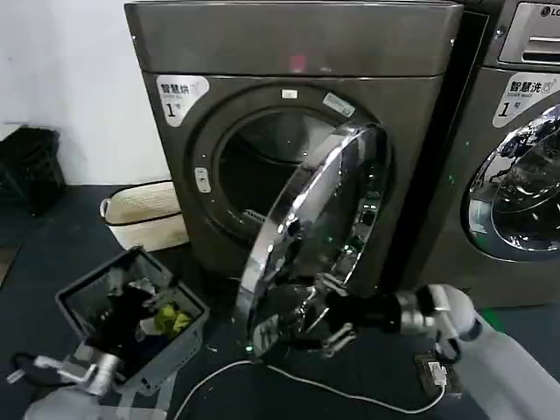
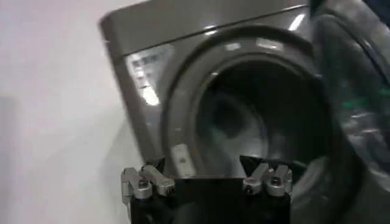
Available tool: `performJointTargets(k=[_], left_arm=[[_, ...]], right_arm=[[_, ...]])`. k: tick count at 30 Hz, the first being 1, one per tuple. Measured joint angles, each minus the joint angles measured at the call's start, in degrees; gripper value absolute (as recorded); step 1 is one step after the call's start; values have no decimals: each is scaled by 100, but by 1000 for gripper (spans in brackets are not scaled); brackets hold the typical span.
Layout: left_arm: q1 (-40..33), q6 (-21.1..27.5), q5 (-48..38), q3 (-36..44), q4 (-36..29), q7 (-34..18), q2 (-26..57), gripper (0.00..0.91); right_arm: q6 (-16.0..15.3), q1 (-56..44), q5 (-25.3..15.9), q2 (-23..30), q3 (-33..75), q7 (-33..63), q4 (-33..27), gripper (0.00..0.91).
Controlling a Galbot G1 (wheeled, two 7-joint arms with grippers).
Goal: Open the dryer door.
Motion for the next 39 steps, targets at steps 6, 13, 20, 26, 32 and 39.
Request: performJointTargets(k=[6,13,20,26,32,39], left_arm=[[-225,-4,30,521,111,70,136,907],[-531,-18,91,1227,268,99,190,907],[-953,-45,9,1842,510,134,174,907],[-1323,-45,-94,2253,683,143,185,907],[-1697,-71,-151,2696,917,140,121,907],[-2131,-74,-169,3230,1226,130,-55,907]], right_arm=[[260,-1228,-96,78,1522,361,288,907],[568,-2714,-646,490,3515,1384,581,907],[375,-3874,-1503,1187,5151,2950,664,907],[-135,-4238,-2238,1824,6425,4376,564,907],[-482,-4284,-2506,2412,7512,5000,289,907],[-791,-4223,-2652,2838,8427,5620,-103,907]])
